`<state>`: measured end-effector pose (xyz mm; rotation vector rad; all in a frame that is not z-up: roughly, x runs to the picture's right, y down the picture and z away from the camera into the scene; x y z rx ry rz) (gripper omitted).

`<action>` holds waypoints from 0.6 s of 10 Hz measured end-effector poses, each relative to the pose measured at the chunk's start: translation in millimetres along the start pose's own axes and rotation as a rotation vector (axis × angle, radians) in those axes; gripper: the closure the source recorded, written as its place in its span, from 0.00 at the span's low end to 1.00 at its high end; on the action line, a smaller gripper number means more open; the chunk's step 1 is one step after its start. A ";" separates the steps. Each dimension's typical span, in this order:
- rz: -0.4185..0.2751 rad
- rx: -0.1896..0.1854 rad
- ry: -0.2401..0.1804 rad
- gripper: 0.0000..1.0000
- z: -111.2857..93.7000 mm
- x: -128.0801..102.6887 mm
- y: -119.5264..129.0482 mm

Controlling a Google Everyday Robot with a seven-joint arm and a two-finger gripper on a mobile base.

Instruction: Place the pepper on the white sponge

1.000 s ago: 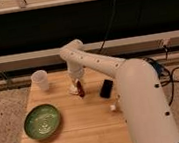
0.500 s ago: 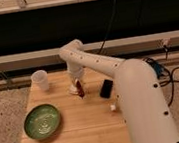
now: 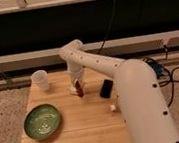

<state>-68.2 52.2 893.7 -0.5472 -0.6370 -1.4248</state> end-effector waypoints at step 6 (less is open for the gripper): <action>0.006 0.008 -0.007 0.55 2.4 3.0 1.6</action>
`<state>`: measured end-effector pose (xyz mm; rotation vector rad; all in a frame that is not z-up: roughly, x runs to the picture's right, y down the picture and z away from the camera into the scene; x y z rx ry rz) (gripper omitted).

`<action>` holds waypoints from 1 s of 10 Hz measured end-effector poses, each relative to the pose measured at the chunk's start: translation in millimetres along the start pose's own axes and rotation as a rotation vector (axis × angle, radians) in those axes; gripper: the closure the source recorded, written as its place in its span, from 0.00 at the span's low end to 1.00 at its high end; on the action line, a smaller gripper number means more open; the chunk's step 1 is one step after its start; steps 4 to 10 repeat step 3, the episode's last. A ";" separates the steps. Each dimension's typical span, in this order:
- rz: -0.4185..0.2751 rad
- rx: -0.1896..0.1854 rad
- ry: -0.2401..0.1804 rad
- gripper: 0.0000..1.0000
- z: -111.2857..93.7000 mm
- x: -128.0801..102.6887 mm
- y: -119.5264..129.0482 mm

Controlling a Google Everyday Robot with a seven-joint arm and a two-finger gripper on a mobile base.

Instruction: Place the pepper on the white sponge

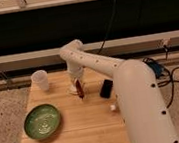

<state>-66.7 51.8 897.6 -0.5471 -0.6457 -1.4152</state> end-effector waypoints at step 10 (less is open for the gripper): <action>0.000 -0.002 0.001 0.39 0.5 1.0 3.1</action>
